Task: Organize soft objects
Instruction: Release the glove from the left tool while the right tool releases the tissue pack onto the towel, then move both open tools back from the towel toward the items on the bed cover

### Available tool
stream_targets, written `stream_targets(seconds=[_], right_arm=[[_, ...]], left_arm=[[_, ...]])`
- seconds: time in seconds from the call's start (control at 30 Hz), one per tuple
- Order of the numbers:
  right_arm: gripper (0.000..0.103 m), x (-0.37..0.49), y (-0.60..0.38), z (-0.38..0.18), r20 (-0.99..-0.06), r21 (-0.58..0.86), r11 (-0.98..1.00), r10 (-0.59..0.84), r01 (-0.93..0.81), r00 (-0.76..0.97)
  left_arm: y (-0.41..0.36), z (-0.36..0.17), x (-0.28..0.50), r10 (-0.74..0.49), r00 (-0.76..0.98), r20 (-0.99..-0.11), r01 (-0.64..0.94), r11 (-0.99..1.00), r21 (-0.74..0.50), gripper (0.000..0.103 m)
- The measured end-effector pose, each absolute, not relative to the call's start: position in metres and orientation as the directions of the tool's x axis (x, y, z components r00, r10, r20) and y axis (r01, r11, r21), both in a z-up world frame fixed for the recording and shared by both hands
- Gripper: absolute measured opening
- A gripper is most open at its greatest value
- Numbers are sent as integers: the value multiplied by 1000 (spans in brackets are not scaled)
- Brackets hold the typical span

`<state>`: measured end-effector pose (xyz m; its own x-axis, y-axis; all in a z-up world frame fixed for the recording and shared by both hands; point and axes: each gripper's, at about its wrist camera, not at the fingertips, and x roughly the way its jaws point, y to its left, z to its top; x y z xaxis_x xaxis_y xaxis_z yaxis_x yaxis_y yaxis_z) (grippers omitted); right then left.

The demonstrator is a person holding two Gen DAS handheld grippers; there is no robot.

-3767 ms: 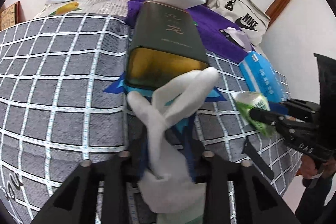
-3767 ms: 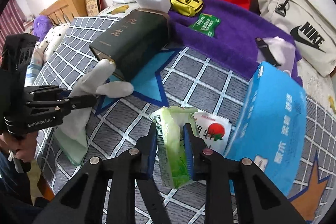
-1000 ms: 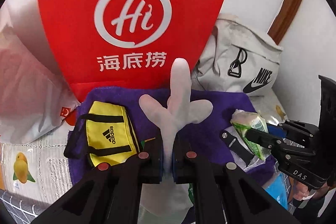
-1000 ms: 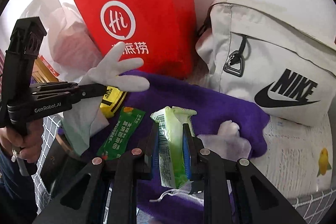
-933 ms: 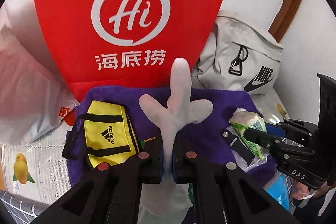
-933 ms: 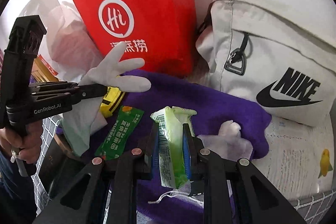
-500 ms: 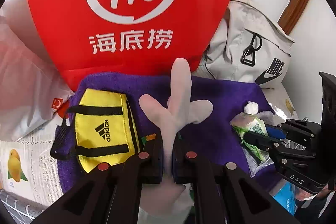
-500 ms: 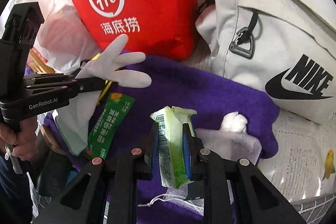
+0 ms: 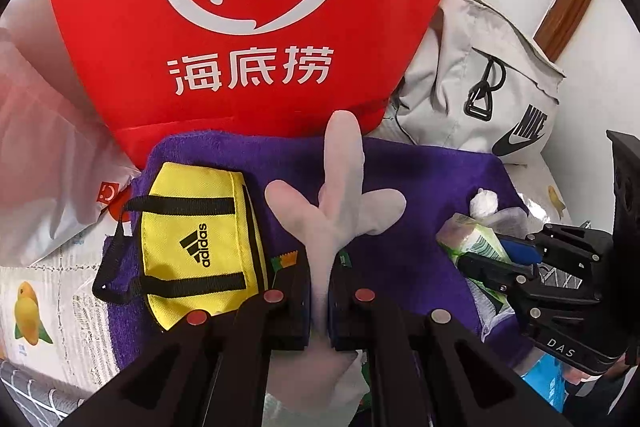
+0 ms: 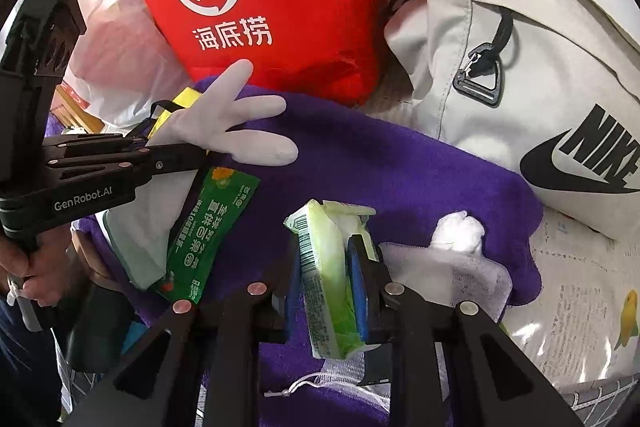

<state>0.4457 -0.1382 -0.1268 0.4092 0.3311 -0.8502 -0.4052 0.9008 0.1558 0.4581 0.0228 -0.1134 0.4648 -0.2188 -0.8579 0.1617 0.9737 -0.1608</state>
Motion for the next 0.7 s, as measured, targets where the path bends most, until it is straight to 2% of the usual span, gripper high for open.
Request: stream_targets(seconds=[0.2,0.23,0.27,0.37,0.43,0.47,0.53,0.7], right_arm=[[27,448,-136,-128,-858,157,902,326,-403,396],[28,448,-136,-128,-860,157,901,326,-404,392],[34,449,-136,-128,-864,158,901,324,-404,385],[44,448,-135,-131,-874,150,901,313,-407,371],[46,446,-133,-131,-880,129,902,296,-411,372],[47,444,-132,-129,-879,121,903,291,-412,378],[47,439,-132,-124,-874,114,902,291,-417,390],[54,426,-134,-108,-856,115,901,303,-418,419]], left_arm=[[21,-113,456,-207,460,-863,159,976,-149,7],[20,-113,456,-201,460,-865,159,977,-142,10],[19,-113,456,-197,460,-866,160,977,-138,12],[14,-111,454,-175,459,-871,167,980,-109,22],[13,-108,452,-181,465,-867,170,979,-113,37],[13,-105,450,-184,469,-864,170,978,-116,41],[12,-99,447,-170,480,-861,164,981,-102,58],[15,-82,434,-113,504,-856,131,990,-53,60]])
